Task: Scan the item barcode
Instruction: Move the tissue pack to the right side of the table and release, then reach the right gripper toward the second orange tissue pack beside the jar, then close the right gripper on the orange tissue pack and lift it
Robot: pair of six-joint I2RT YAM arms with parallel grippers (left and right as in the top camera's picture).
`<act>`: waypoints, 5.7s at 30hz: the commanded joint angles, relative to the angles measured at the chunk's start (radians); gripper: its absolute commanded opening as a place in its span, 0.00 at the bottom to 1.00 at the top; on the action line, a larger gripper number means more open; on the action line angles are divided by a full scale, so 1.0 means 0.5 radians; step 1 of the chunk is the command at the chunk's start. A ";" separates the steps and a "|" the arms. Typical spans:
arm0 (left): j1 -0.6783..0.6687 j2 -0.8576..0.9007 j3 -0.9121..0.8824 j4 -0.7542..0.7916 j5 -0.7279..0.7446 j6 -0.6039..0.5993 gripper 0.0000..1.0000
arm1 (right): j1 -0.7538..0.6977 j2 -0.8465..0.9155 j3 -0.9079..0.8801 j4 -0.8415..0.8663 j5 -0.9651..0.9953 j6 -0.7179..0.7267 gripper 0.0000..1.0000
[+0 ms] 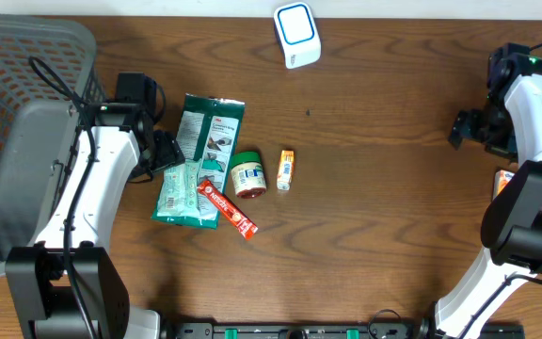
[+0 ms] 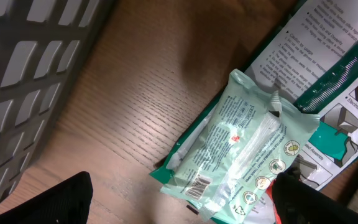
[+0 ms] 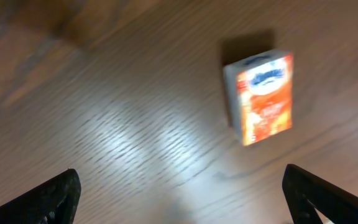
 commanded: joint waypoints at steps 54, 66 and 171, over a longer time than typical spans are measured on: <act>0.008 -0.041 0.024 -0.005 -0.018 0.005 0.93 | 1.753 -0.037 -0.383 1.075 -0.546 0.450 0.04; 0.008 -0.041 0.025 -0.005 -0.018 0.005 0.93 | 1.830 0.013 -0.388 1.111 -0.527 0.487 0.02; 0.008 -0.041 0.024 -0.005 -0.018 0.005 0.93 | 1.860 -0.323 -0.643 0.761 0.328 0.170 0.50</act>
